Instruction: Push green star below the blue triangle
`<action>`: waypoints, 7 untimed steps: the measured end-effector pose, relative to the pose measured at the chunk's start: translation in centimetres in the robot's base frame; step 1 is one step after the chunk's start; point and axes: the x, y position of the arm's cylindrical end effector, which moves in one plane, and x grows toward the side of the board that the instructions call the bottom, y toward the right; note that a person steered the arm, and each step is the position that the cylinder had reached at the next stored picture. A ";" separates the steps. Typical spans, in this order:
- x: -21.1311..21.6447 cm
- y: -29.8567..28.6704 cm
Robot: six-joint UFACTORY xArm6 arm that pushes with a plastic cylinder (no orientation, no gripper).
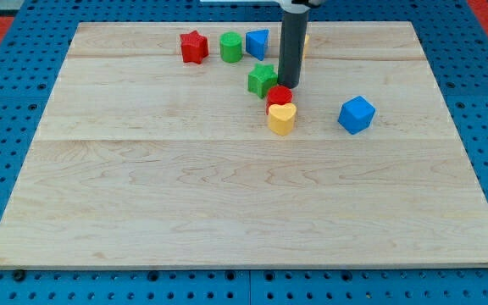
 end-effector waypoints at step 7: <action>-0.3 -3.7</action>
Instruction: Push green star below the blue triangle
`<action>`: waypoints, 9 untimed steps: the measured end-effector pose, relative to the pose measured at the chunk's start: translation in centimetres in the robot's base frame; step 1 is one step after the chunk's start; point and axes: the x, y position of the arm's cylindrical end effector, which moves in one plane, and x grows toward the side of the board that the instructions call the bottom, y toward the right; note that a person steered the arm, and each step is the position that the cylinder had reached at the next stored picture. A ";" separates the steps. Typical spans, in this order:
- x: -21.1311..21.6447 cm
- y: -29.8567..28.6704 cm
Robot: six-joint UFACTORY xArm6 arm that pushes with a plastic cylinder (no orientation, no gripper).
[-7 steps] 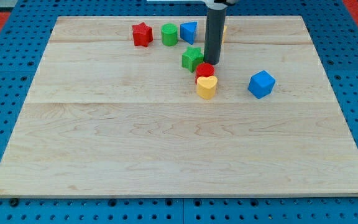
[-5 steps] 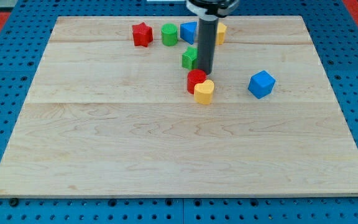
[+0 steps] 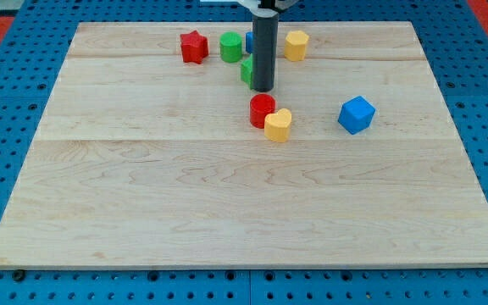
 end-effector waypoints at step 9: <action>-4.8 3.7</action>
